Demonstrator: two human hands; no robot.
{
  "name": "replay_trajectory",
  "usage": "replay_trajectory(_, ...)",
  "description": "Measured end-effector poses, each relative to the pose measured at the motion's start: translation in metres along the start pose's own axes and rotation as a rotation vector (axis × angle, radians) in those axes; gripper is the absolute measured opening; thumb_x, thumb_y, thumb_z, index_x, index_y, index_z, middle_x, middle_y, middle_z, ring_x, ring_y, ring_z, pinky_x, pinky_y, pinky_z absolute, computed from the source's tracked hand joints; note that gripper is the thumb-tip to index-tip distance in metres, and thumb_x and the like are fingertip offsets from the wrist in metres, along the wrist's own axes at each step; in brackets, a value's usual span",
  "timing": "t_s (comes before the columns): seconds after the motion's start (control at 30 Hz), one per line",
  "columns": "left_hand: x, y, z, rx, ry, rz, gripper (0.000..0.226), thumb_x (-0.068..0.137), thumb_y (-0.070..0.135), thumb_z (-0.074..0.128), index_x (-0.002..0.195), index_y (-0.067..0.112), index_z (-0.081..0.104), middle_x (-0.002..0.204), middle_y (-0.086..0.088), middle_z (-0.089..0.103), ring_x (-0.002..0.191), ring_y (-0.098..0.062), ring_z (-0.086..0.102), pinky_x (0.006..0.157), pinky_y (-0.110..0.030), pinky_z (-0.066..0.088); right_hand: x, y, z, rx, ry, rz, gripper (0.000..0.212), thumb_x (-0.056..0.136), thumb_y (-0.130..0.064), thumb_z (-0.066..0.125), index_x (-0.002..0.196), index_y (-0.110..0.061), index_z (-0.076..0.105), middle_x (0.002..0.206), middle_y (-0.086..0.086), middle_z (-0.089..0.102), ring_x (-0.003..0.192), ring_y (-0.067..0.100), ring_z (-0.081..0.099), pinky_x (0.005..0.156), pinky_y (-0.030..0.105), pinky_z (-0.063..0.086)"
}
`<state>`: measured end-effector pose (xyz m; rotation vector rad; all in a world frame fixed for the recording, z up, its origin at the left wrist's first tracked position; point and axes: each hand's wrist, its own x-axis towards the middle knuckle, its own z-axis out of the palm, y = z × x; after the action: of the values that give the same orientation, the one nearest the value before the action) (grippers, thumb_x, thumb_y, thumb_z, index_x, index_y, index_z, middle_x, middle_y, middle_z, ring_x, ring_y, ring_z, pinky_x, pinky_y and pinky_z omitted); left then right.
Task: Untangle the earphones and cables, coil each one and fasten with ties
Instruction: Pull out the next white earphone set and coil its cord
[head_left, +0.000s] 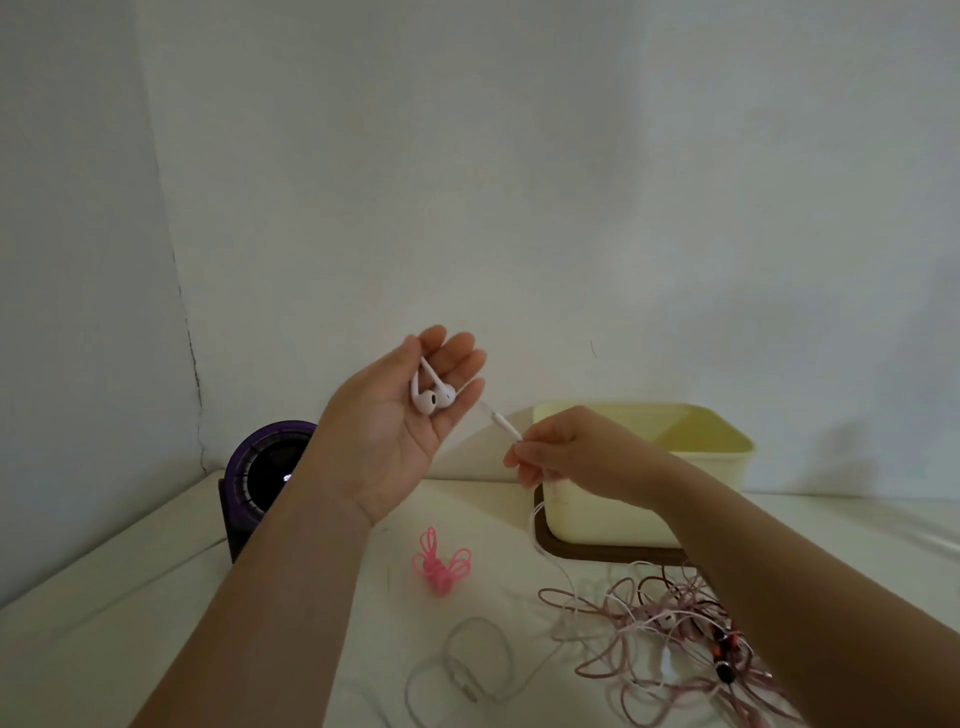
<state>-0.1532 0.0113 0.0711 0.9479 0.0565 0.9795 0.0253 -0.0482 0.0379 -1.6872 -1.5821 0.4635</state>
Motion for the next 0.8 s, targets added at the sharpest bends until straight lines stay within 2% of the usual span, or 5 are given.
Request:
replay_trajectory(0.23,0.034,-0.026,-0.026,0.109,0.160,0.098,0.028,0.103,0.018,0.032,0.096,0.009,0.058,0.086,-0.002,0.075,0.088,-0.014,0.071,0.082,-0.029,0.055,-0.009,-0.035,0.011,-0.287,-0.285,-0.090,0.024,0.098,-0.026,0.048,0.099,-0.018,0.071,0.062,-0.009,0.050,0.055,0.002,0.052,0.063,0.017,0.051)
replay_trajectory(0.47,0.047,-0.066,-0.040,0.643,-0.063,-0.002,0.041,0.101,0.013,0.039,0.077,0.017,0.073,0.067,-0.002,0.061,0.062,-0.009,0.051,0.069,-0.026,0.040,-0.012,-0.052,-0.012,-0.365,0.017,-0.250,0.029,0.095,-0.027,0.050,0.079,-0.008,0.066,0.047,-0.015,0.047,0.044,0.003,0.040,0.047,0.013,0.034)
replay_trajectory(0.57,0.048,-0.072,-0.031,0.618,-0.144,-0.084,0.048,0.101,0.014,0.034,0.069,0.016,0.069,0.065,0.003,0.069,0.069,-0.008,0.066,0.088,-0.029,0.048,-0.005,-0.043,-0.020,-0.310,0.186,-0.250,0.033,0.096,-0.031,0.050,0.072,-0.013,0.064,0.046,-0.013,0.047,0.043,0.001,0.043,0.046,0.011,0.034)
replay_trajectory(0.7,0.052,-0.082,-0.028,0.562,-0.163,-0.102,0.034,0.100,0.019,0.034,0.093,0.011,0.066,0.084,-0.001,0.075,0.082,-0.008,0.069,0.090,-0.030,0.048,0.002,-0.025,-0.020,-0.234,0.296,-0.226,0.033,0.094,-0.036,0.049,0.075,-0.016,0.066,0.048,-0.014,0.048,0.044,0.003,0.042,0.046,0.012,0.035)
replay_trajectory(0.8,0.052,-0.092,-0.028,0.590,-0.209,-0.066,0.031,0.095,0.025,0.040,0.084,0.015,0.067,0.074,0.006,0.071,0.074,-0.004,0.066,0.091,-0.030,0.048,0.002,-0.016,-0.017,-0.192,0.288,-0.225,0.033,0.093,-0.038,0.049,0.071,-0.019,0.064,0.057,-0.011,0.059,0.052,0.006,0.053,0.054,0.018,0.047)
